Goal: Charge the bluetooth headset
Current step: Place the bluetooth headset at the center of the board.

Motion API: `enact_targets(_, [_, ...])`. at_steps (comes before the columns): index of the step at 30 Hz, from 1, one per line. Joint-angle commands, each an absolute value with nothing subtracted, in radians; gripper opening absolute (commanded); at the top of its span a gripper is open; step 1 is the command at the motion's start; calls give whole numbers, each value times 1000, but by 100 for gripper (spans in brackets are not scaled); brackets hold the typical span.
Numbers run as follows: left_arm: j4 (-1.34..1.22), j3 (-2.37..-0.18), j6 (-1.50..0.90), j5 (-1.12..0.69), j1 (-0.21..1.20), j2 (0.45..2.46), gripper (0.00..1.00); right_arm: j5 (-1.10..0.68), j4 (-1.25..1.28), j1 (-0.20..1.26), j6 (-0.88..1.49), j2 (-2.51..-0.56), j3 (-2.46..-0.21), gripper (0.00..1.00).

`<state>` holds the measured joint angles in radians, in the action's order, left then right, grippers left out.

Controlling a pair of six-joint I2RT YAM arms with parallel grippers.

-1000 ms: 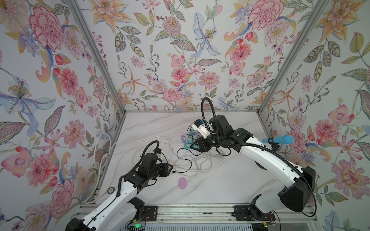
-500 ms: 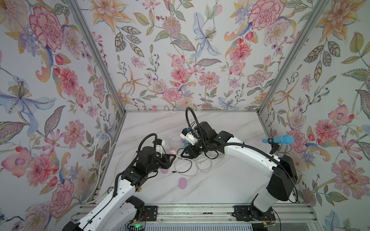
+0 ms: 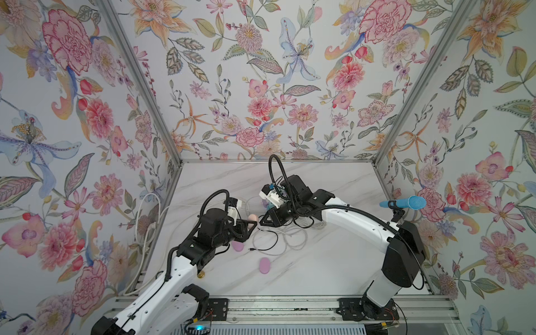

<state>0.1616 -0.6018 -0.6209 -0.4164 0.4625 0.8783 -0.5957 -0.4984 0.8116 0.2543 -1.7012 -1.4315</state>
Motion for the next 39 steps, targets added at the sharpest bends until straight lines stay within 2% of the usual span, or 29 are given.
enact_targets(1, [123,-643,-595,-446,445,885,0,-634,-476,806,272,-1706,-1419,36])
enact_targets(13, [112,-658,-595,-471,416,899,0,-686,-465,788,291,-1719,-1408,31])
enact_targets(20, [95,-660,-605,-493,413,889,0,-711,-405,788,324,-1732,-1401,5])
enact_targets(27, [18,-639,-659,-566,413,866,0,-730,-280,792,401,-1761,-1404,1])
enact_targets(29, [11,-632,-669,-573,413,860,0,-730,-267,796,409,-1769,-1413,5])
enact_targets(31, [38,-628,-659,-545,413,849,0,-730,-267,796,410,-1769,-1415,19])
enact_targets(34, [148,-625,-629,-461,410,842,0,-729,-267,784,415,-1738,-1391,33])
enact_targets(39, [258,-537,-663,-378,399,790,0,-717,-269,744,425,-1632,-1328,41])
